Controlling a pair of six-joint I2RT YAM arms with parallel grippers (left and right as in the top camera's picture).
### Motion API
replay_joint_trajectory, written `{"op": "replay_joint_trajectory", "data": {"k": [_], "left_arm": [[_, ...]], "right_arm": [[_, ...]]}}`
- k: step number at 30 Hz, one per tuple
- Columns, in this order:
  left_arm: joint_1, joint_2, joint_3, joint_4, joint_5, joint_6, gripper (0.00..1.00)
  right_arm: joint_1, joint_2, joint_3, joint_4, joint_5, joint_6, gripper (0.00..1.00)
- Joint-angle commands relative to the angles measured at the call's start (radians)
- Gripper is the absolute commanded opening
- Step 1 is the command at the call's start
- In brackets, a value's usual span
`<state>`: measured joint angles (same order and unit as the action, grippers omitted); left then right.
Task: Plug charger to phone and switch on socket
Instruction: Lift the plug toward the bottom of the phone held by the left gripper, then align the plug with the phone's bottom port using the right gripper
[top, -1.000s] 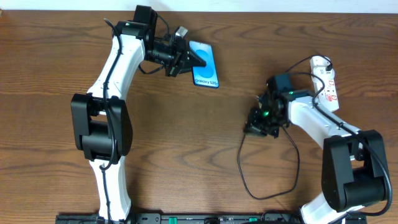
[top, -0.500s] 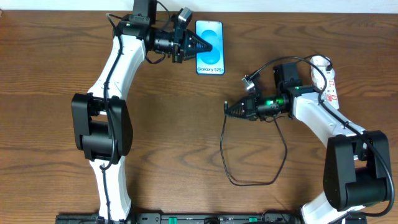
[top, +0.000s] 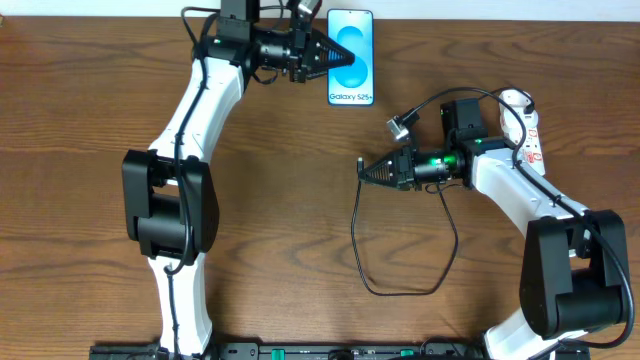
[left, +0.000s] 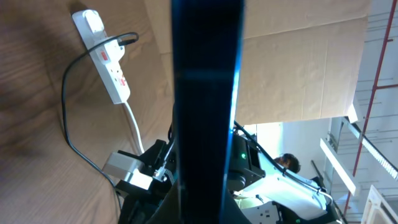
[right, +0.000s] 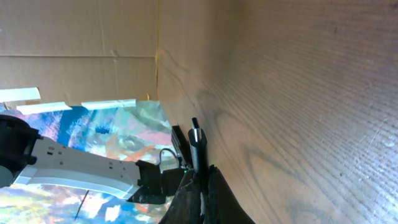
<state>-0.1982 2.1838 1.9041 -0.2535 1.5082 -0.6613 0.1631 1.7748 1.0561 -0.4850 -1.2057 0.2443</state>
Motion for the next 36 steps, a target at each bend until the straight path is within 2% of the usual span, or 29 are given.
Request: {"op": "replay_joint_trajectory", "data": {"k": [1, 5, 11, 16, 24, 36], "left_arm": [[-0.003, -0.043, 0.012, 0.01, 0.01, -0.032, 0.07], [-0.01, -0.043, 0.012, 0.01, 0.006, -0.029, 0.07], [-0.035, -0.043, 0.012, 0.014, 0.017, -0.081, 0.07], [-0.042, -0.043, 0.012, 0.058, 0.041, -0.081, 0.07], [-0.042, -0.043, 0.012, 0.062, 0.044, -0.08, 0.07], [-0.042, -0.043, 0.012, 0.062, 0.044, -0.08, 0.07]], "right_arm": [[0.002, -0.049, 0.017, 0.018, -0.036, -0.009, 0.01], [0.009, -0.112, 0.017, 0.076, -0.034, 0.013, 0.01], [0.015, -0.163, 0.017, 0.25, -0.036, 0.22, 0.01], [0.034, -0.163, 0.017, 0.28, -0.066, 0.224, 0.01], [0.021, -0.163, 0.017, 0.408, -0.095, 0.354, 0.01], [0.017, -0.163, 0.017, 0.425, -0.042, 0.392, 0.01]]}}
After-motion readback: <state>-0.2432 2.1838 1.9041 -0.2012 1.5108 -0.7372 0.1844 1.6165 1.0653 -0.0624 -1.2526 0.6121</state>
